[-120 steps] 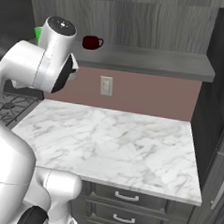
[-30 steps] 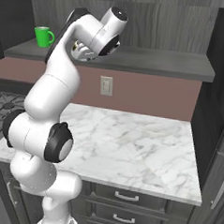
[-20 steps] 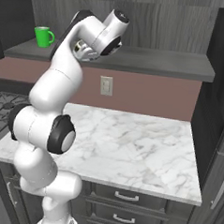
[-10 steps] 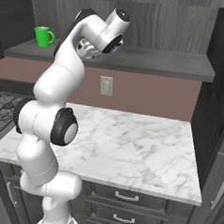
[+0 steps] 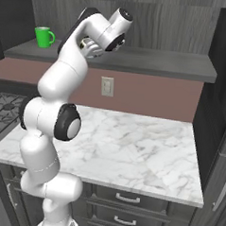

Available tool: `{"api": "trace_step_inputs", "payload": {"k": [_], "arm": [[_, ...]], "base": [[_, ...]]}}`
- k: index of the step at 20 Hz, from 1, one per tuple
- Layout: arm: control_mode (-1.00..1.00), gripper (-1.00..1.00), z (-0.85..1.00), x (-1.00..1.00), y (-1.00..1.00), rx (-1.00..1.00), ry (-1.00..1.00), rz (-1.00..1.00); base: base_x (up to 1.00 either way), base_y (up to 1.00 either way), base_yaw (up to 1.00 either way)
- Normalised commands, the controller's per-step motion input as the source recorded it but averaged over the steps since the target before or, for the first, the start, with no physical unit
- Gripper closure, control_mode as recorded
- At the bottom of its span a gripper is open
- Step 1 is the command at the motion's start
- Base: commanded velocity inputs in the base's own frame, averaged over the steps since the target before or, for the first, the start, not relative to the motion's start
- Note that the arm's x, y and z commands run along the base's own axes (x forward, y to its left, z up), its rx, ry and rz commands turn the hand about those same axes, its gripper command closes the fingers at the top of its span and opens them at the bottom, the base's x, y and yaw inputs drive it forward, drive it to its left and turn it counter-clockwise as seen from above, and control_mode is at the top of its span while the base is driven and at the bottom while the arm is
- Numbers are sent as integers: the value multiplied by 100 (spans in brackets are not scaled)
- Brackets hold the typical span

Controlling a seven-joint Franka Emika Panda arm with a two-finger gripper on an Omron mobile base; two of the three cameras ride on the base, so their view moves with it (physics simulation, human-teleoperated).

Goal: Pick the mug on the counter and place it in the cabinet with the handle facing the right, like the mugs already inside.

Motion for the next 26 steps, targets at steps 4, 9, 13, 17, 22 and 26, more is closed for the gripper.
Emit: {"api": "trace_step_inputs", "payload": {"k": [4, 9, 13, 17, 22, 26], "arm": [[-100, 100, -4, 18, -4, 0, 0, 12], [-100, 100, -3, 19, -7, 0, 0, 12], [-100, 100, -4, 26, -7, 0, 0, 10], [-100, -100, -1, 25, -1, 0, 0, 9], [-100, -100, 0, 10, 0, 0, 0, 7], [-100, -100, 0, -14, 0, 0, -3, 4]], "base": [[0, 0, 0], [0, 0, 0], [0, 0, 0], [0, 0, 0], [0, 0, 0], [0, 0, 0]]}}
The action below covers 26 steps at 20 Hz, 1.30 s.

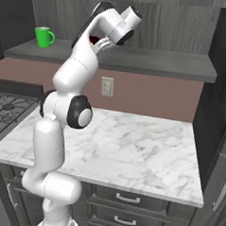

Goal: Pick the mug on the counter and place it in the cabinet with the handle facing the right, like the mugs already inside.

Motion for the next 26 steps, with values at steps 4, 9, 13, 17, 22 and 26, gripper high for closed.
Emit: {"api": "trace_step_inputs", "payload": {"k": [4, 9, 13, 17, 22, 26], "arm": [[-100, -100, 0, -33, 0, 0, -7, 4], [-100, -100, 0, -39, 0, 0, -8, 5], [-100, -100, -14, -35, 0, 0, -8, 5], [-100, -100, -39, -30, 0, 0, -8, 5], [-100, -100, -28, -42, 0, 0, -11, 3], [-100, -100, -1, -56, 0, 0, -17, 2]], "base": [[0, 0, 0], [0, 0, 0], [0, 0, 0], [0, 0, 0], [0, 0, 0], [0, 0, 0]]}}
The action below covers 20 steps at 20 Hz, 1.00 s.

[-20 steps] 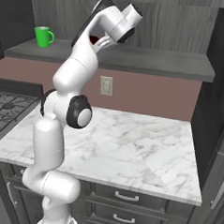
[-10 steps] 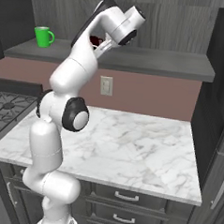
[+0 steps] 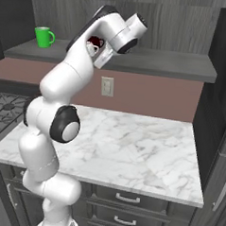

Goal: Pick the mug on the counter and place it in the cabinet with the handle facing the right, like the mugs already inside.

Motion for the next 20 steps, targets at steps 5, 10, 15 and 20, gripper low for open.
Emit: {"api": "trace_step_inputs", "payload": {"k": [5, 10, 15, 20], "arm": [[-100, -100, 0, -68, 0, 0, -19, 1], [-100, -100, -6, -65, 0, 0, -15, 0], [-100, -100, -22, -58, 3, 0, -11, 0], [-100, -100, -21, -68, 12, 0, -8, 0]], "base": [[0, 0, 0], [0, 0, 0], [0, 0, 0], [0, 0, 0]]}}
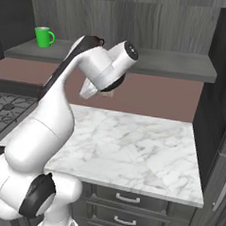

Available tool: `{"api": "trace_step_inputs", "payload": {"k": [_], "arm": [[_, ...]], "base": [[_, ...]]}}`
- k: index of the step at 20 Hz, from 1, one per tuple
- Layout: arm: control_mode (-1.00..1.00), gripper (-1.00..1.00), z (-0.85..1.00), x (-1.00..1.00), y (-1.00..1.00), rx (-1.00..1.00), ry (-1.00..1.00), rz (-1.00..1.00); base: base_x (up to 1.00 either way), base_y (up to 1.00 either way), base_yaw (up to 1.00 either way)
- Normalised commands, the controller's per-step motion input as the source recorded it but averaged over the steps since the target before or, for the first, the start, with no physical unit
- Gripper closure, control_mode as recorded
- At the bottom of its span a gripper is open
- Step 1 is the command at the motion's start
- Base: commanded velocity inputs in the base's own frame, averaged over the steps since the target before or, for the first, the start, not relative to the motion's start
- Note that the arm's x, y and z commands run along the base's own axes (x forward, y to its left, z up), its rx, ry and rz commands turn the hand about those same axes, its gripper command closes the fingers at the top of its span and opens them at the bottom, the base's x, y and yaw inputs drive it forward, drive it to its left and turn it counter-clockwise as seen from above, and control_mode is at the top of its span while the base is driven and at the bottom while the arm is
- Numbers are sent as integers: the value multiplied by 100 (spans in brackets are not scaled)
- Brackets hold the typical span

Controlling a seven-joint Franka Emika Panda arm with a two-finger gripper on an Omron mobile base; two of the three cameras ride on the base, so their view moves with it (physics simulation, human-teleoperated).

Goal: Pick the mug on the counter and place it in the cabinet with the handle facing the right, like the mugs already inside.

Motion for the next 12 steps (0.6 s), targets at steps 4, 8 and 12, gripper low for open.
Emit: {"api": "trace_step_inputs", "payload": {"k": [4, 8, 12], "arm": [[-100, -100, -17, -62, 13, 0, -5, 0], [-100, -100, -21, -59, 17, 0, -1, 0], [-100, -100, -32, -57, 22, 0, 0, 0]], "base": [[0, 0, 0], [0, 0, 0], [0, 0, 0]]}}
